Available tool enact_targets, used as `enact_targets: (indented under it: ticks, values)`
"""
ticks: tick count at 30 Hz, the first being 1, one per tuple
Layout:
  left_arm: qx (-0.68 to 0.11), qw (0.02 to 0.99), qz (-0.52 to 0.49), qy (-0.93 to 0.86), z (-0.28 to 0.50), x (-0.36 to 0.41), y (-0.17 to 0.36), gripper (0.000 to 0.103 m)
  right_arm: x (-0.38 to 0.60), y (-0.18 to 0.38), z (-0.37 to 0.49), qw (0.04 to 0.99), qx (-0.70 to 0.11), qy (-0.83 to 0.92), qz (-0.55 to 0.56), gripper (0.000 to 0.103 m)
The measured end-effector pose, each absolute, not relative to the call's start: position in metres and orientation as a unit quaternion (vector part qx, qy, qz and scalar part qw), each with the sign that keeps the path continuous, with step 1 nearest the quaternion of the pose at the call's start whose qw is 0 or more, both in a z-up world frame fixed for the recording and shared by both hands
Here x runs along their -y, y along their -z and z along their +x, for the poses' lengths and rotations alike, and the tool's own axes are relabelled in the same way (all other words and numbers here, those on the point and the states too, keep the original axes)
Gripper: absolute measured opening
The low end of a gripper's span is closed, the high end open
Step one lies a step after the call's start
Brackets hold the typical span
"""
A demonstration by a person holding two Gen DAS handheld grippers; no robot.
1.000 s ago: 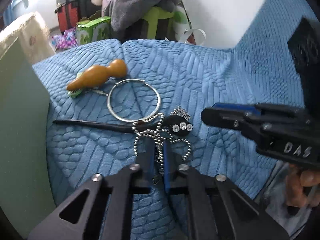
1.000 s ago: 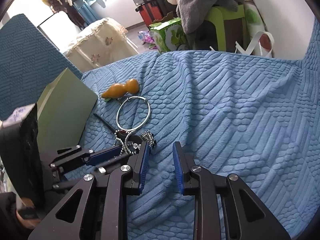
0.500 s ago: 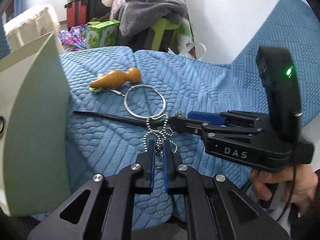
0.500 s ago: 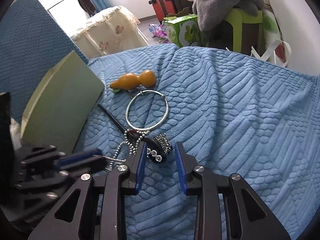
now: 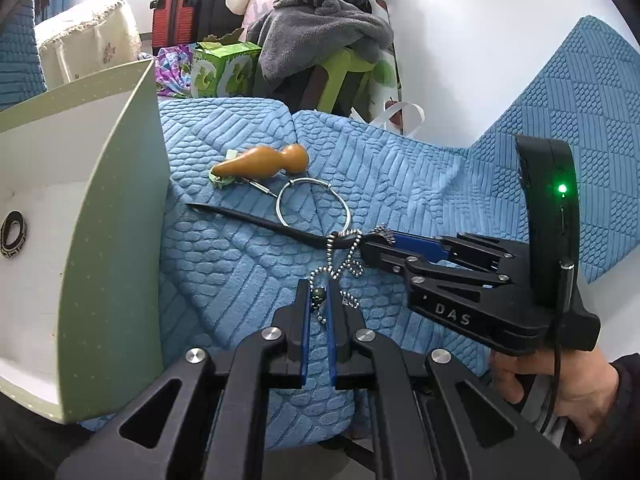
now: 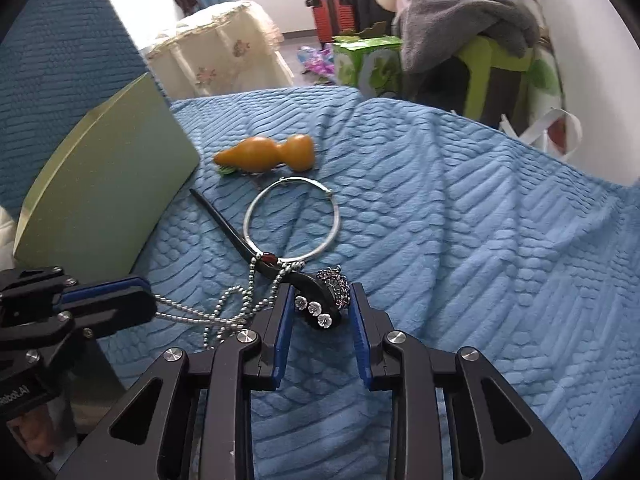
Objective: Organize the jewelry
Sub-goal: 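Carry the bead chain with the left tool while the right carries the hair stick to the box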
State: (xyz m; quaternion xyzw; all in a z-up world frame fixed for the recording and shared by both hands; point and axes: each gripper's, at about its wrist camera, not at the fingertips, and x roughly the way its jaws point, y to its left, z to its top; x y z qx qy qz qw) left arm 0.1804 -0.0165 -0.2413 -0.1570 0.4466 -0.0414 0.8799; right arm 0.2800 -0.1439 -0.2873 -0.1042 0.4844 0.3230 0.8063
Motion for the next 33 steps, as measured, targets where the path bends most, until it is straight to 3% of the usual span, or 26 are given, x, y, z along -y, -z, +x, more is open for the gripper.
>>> enact_targets:
  ticks: [33]
  values:
    - [-0.415,0.890,-0.181,0.054,0.127,0.001,0.170,0.006,0.232,0.203,0.205,0.875,-0.467,-0.128,-0.004,0.024]
